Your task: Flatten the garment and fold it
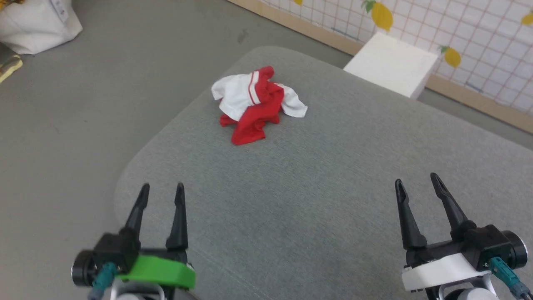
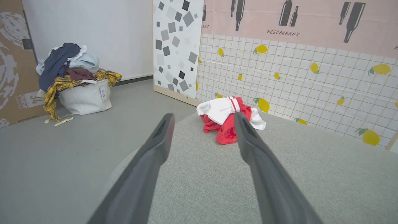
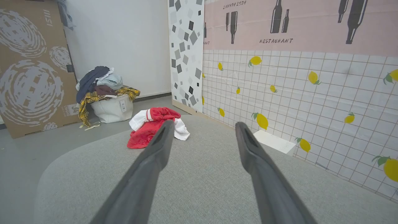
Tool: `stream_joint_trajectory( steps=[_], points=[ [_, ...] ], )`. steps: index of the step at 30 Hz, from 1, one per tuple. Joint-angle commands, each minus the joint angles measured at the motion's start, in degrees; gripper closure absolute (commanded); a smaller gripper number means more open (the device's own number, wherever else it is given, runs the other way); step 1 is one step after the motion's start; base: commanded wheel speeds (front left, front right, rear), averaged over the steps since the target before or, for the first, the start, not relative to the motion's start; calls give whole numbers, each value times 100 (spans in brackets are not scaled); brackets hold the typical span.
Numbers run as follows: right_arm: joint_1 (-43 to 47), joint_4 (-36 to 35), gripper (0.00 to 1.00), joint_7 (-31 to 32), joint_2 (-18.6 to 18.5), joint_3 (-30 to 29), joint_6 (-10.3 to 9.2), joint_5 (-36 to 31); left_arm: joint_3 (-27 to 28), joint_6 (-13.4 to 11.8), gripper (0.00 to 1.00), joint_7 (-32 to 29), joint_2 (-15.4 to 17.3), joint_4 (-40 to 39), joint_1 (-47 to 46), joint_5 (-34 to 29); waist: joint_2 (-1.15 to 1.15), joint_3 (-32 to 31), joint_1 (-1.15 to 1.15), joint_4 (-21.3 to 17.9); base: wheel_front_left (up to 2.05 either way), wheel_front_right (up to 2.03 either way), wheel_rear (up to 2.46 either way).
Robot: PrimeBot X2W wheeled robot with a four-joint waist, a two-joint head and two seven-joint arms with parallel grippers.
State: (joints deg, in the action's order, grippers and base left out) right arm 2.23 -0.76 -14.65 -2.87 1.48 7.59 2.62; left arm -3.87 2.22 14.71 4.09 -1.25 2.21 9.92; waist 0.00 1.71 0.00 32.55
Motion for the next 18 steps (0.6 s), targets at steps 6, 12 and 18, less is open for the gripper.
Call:
stream_joint_trajectory(
  steps=[6, 12, 18],
  points=[
    [-212, -220, 0, -35, 0, -32, -10, -259, 19, 304, 0, -444, 418, 398, -888, 275, 0, 673, 0, -578, 0, 0, 0],
    [-450, -424, 0, -35, 0, -36, -10, -483, 78, 480, 0, -1361, 848, 1060, -2125, 1061, 0, 1343, 0, -1066, 0, 0, 0],
    [-719, -579, 0, -35, 0, -32, -10, -652, -75, 521, 0, -2554, 1455, 1986, -3363, 1846, 0, 1992, 0, -1521, 0, 0, 0]
  ],
)
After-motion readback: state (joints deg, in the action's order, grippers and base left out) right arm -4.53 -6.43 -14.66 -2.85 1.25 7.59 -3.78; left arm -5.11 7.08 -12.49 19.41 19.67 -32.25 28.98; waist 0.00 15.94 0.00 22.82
